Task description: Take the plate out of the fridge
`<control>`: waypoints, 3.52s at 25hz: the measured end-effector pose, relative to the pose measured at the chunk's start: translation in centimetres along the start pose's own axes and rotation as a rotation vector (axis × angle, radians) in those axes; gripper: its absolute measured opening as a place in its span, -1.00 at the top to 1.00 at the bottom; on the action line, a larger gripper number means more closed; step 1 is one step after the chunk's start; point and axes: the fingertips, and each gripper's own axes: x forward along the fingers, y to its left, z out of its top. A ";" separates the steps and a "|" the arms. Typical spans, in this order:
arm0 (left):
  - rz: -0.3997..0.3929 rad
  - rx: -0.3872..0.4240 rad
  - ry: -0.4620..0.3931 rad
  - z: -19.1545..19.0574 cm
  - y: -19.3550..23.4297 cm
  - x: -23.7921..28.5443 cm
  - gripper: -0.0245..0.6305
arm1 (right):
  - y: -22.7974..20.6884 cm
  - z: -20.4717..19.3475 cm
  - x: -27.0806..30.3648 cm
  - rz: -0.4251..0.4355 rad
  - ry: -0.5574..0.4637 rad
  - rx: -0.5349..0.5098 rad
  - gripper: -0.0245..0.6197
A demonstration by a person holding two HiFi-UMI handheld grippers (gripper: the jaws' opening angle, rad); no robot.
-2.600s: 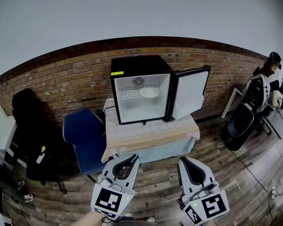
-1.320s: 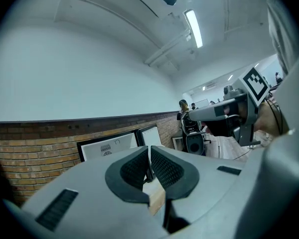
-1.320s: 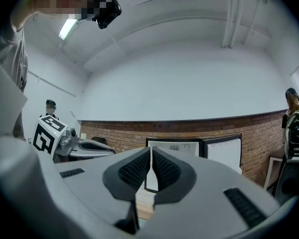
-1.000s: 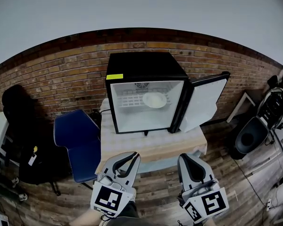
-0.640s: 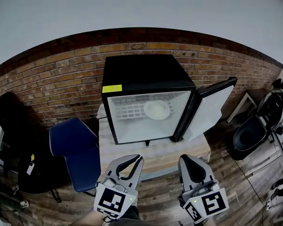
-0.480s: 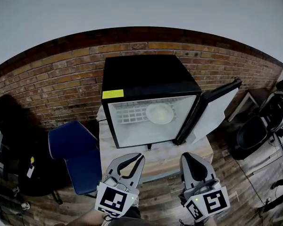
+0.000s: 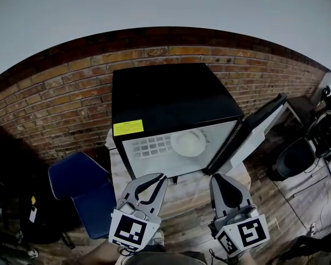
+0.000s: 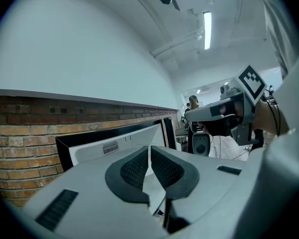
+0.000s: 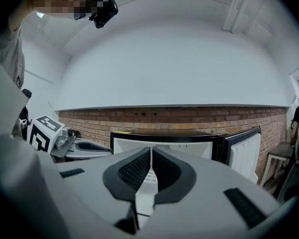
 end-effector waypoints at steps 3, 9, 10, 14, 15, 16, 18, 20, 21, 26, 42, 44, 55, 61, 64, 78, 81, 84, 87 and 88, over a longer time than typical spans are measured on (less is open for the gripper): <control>-0.004 0.001 -0.008 -0.1 0.9 0.7 0.84 | -0.2 -0.3 0.9 -0.015 0.006 -0.002 0.82; -0.004 0.007 -0.013 0.0 1.6 1.6 0.84 | -1.1 -0.8 1.7 -0.030 0.024 0.015 0.82; -0.002 0.010 -0.010 -0.1 1.6 1.7 0.84 | -1.3 -0.9 1.7 -0.029 0.025 0.017 0.82; 0.021 0.013 0.003 -0.2 1.8 2.6 0.84 | -2.2 -1.4 2.3 -0.007 0.038 0.017 0.82; 0.030 0.013 0.007 -0.3 1.8 2.8 0.84 | -2.4 -1.5 2.5 0.003 0.042 0.015 0.82; 0.039 0.013 0.010 -0.2 1.9 3.0 0.84 | -2.6 -1.6 2.7 0.013 0.045 0.012 0.82; 0.057 0.013 0.015 -0.1 1.8 3.4 0.84 | -3.1 -1.7 2.9 0.030 0.050 0.007 0.82; 0.072 0.009 0.022 0.0 1.6 3.7 0.84 | -3.7 -1.8 3.0 0.041 0.050 0.007 0.82; 0.076 0.014 0.025 0.0 1.5 3.9 0.84 | -4.0 -1.8 3.1 0.043 0.048 0.010 0.82; 0.089 0.025 0.035 0.0 1.2 5.0 0.84 | -5.6 -2.3 3.9 0.039 0.054 0.018 0.82; 0.100 0.054 0.052 -1.3 2.2 9.8 0.84 | -10.1 -5.8 8.6 -0.012 0.086 0.185 0.57; 0.095 0.063 0.063 -2.1 2.4 10.4 0.84 | -10.7 -6.6 9.2 -0.023 0.091 0.217 0.53; 0.112 0.031 0.158 -6.5 3.4 12.7 0.84 | -11.7 -12.3 12.1 -0.012 0.180 0.371 0.40; 0.094 0.010 0.165 -7.2 3.2 13.5 0.84 | -11.5 -15.3 13.4 0.000 0.223 0.500 0.32; 0.093 0.013 0.195 -7.9 3.2 13.7 0.84 | -11.9 -16.8 14.0 -0.011 0.234 0.591 0.32; 0.084 0.011 0.247 -9.3 3.0 12.7 0.84 | -10.1 -19.4 16.3 0.052 0.225 0.872 0.31; 0.091 0.008 0.251 -9.5 3.0 12.4 0.84 | -9.8 -19.4 16.7 0.059 0.212 0.908 0.37; 0.093 0.004 0.255 -9.6 3.0 12.2 0.84 | -9.9 -19.5 16.9 0.050 0.205 0.947 0.49; 0.098 0.000 0.256 -9.6 3.0 12.0 0.84 | -9.9 -19.6 17.0 0.049 0.204 1.012 0.60; 0.100 0.000 0.255 -9.6 3.0 12.0 0.84 | -10.0 -19.6 17.0 0.047 0.203 1.034 0.62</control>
